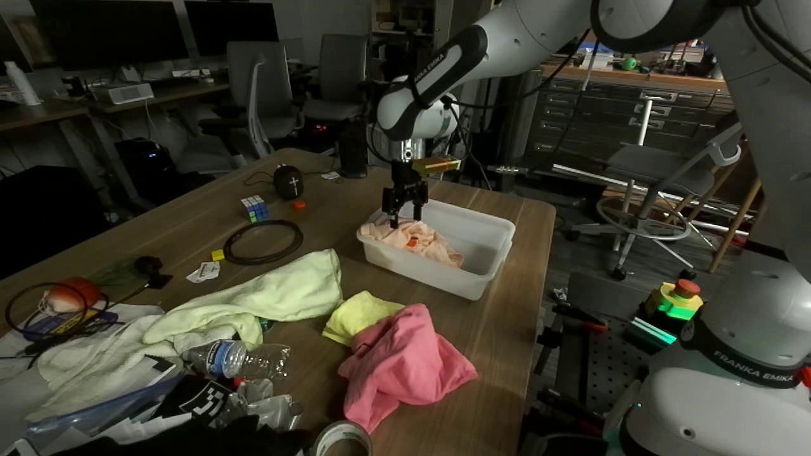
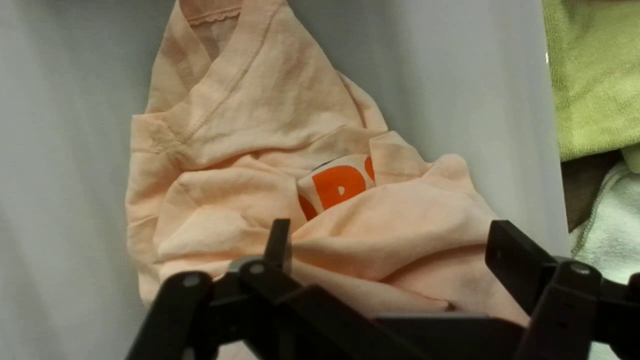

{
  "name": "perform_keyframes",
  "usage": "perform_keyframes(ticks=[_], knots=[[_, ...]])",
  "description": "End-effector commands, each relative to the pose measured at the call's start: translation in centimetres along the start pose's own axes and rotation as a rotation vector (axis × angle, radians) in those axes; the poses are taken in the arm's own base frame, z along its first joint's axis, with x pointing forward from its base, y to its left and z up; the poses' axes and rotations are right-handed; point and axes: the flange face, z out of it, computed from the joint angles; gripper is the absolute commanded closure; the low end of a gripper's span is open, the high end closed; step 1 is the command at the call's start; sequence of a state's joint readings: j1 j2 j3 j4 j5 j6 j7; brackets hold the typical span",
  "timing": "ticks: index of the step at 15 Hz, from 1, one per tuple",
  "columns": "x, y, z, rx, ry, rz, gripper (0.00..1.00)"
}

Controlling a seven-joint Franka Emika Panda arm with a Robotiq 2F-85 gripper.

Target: Remove all the clothes from the bowl and put them on the table

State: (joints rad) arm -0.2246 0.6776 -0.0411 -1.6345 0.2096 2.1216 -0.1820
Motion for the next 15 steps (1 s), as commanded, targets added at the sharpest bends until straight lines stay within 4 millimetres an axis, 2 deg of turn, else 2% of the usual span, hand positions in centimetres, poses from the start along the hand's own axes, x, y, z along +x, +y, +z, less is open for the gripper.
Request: perform_keyframes(ticks=[1, 8, 15], knots=[[1.3, 0.0, 0.8, 0.026, -0.031, 0.041, 0.00], [1.8, 1.1, 4.2, -0.017, -0.058, 0.100, 0.00], [2.1, 1.6, 5.6, -0.033, -0.064, 0.111, 0.00]])
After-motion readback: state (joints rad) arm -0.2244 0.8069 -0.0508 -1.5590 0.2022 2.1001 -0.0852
